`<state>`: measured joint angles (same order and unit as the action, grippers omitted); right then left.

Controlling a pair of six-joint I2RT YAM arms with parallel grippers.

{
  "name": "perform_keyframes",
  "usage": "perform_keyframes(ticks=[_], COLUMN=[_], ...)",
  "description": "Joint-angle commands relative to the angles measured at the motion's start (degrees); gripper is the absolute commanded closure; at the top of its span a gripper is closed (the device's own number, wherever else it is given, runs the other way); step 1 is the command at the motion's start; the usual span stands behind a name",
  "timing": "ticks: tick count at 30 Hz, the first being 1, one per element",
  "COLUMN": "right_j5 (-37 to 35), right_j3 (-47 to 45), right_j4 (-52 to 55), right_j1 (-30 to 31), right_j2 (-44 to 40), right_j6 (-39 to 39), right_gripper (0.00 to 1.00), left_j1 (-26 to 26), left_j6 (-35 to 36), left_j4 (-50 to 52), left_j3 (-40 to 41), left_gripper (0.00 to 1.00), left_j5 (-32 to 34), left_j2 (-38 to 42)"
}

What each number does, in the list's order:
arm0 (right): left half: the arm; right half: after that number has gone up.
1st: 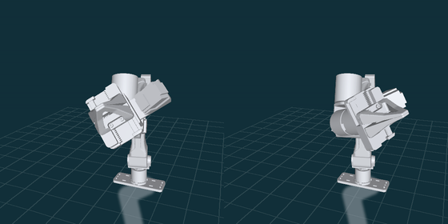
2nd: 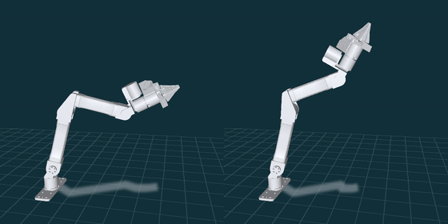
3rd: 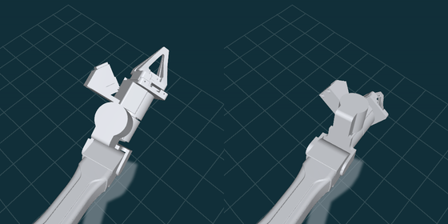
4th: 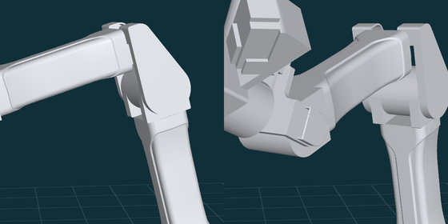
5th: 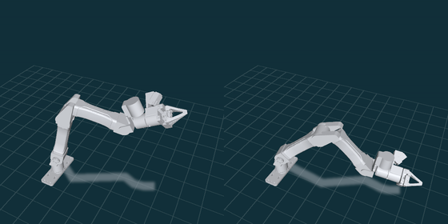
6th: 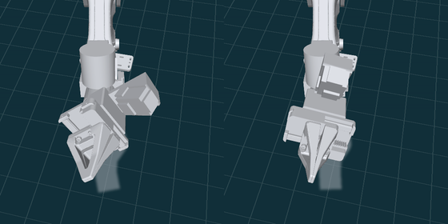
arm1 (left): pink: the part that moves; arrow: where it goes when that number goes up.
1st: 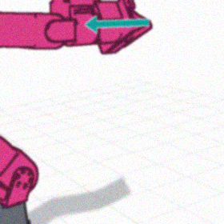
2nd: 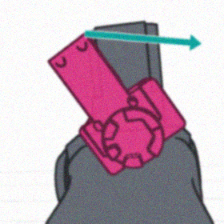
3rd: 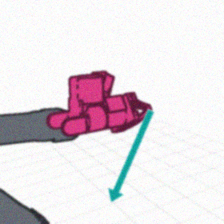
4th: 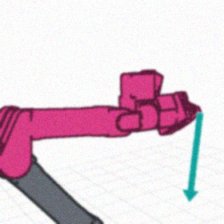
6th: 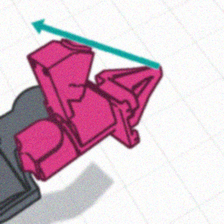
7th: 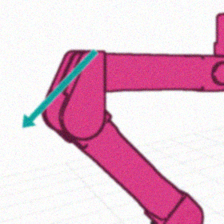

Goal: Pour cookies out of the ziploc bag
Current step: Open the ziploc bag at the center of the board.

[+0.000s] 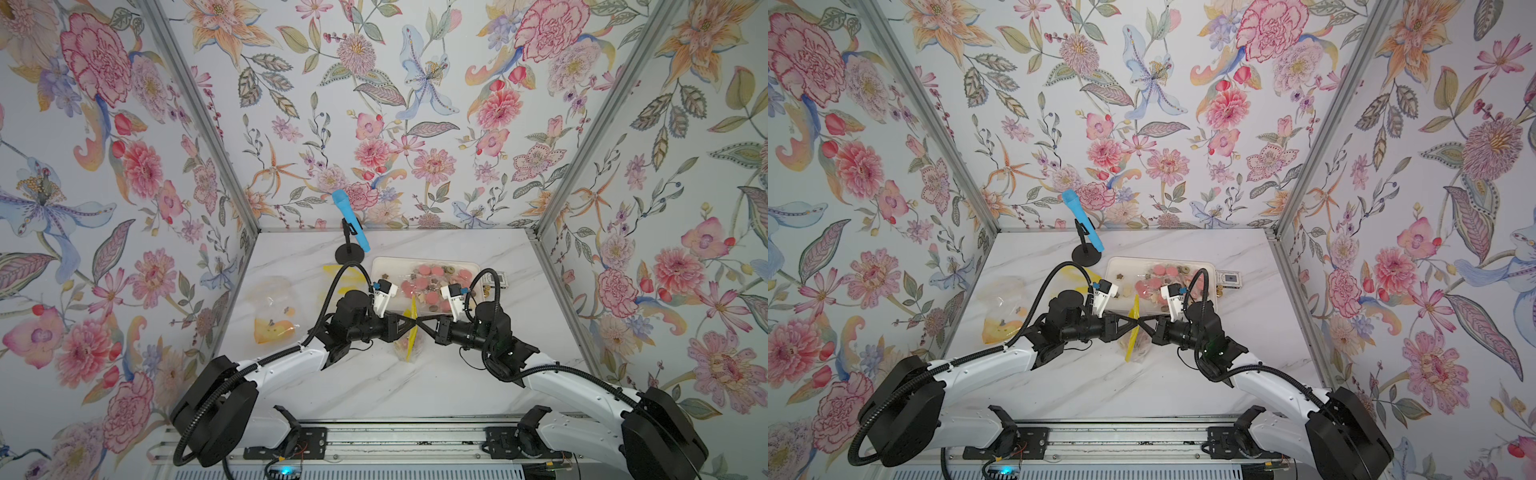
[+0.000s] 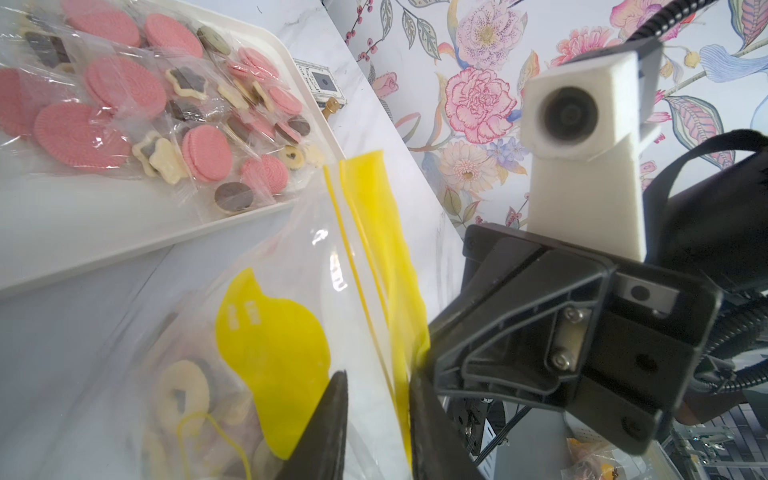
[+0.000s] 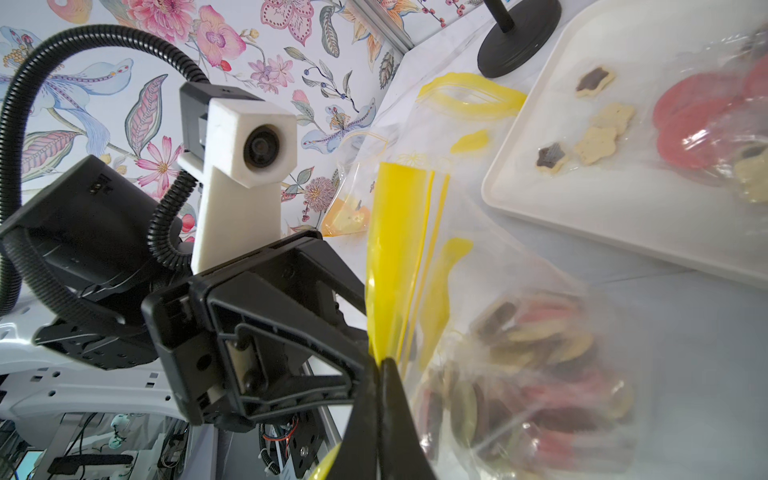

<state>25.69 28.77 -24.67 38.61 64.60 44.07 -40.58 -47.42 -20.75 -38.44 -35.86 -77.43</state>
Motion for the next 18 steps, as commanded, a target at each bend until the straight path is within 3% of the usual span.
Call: perform_keyframes(ticks=[1,7,12,15,18], right_j5=[-0.8,-1.0,-1.6,-2.6,-3.8], right_j3=[1.3,1.2,1.7,1.9,2.8], right_j4=[-0.4,-0.2,1.3,2.3,4.1], right_j1=[0.6,0.8,0.8,0.8,0.8], right_j2=[0.1,-0.2,-0.8,-1.6,-2.1], right_j6=[-1.3,-1.3,-1.9,-2.1,-2.9], right_gripper=[1.0,1.0,1.0,0.85,0.64], left_j1=[-1.2,-1.3,-1.9,-2.3,-3.0], left_j6=[-0.5,-0.7,-1.1,-1.0,0.3], left_j4=[-1.2,-1.0,0.1,1.9,5.2], left_j3=[-1.0,-1.0,-1.8,-2.9,-4.6], left_gripper=[0.78,0.78,0.96,1.0,1.0], left_j5=[-1.7,-1.4,-0.4,0.5,1.1], left_j2=[-0.5,-0.1,0.6,1.0,0.7])
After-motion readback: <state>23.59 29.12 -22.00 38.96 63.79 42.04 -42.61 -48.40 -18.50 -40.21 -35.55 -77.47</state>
